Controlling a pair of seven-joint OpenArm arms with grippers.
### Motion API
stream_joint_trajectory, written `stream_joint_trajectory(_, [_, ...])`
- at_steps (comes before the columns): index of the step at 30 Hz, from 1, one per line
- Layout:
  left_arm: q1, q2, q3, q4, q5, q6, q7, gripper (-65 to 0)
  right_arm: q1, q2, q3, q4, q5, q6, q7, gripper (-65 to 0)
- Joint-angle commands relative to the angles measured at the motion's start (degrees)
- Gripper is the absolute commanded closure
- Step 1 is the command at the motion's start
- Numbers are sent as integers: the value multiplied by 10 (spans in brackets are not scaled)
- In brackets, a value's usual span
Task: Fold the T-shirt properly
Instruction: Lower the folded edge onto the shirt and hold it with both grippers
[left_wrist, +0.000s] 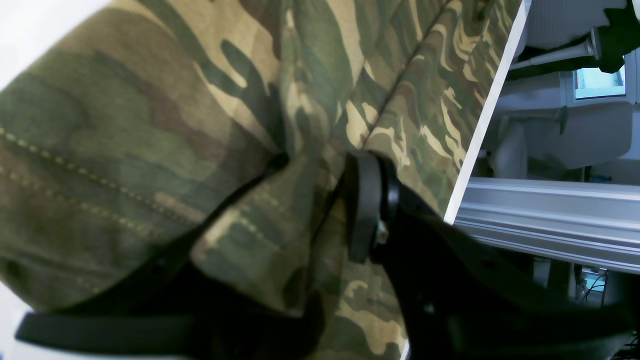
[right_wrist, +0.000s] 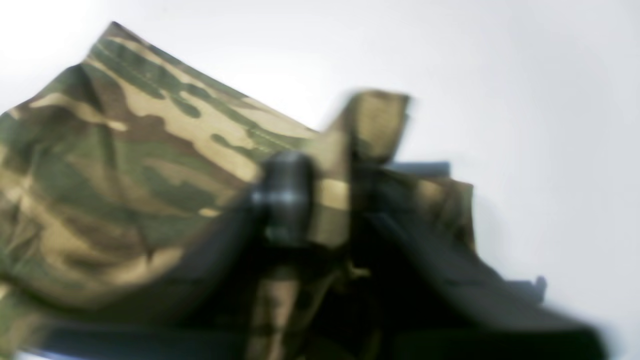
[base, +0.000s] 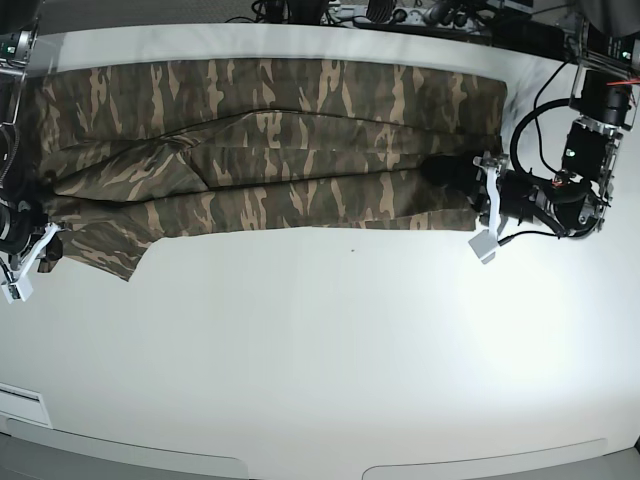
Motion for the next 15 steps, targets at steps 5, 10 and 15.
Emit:
stream_joint_trajectory(5, [-10, -9, -6, 8, -4, -4, 4, -202, 12, 18, 7, 8, 122, 67, -45, 0])
stream_joint_trajectory(10, [-9, -9, -6, 8, -4, -4, 4, -202, 12, 25, 7, 8, 243, 67, -122, 0])
stream_joint_trajectory(15, [-9, -9, -6, 8, -4, -10, 4, -202, 9, 52, 7, 8, 337, 67, -190, 0])
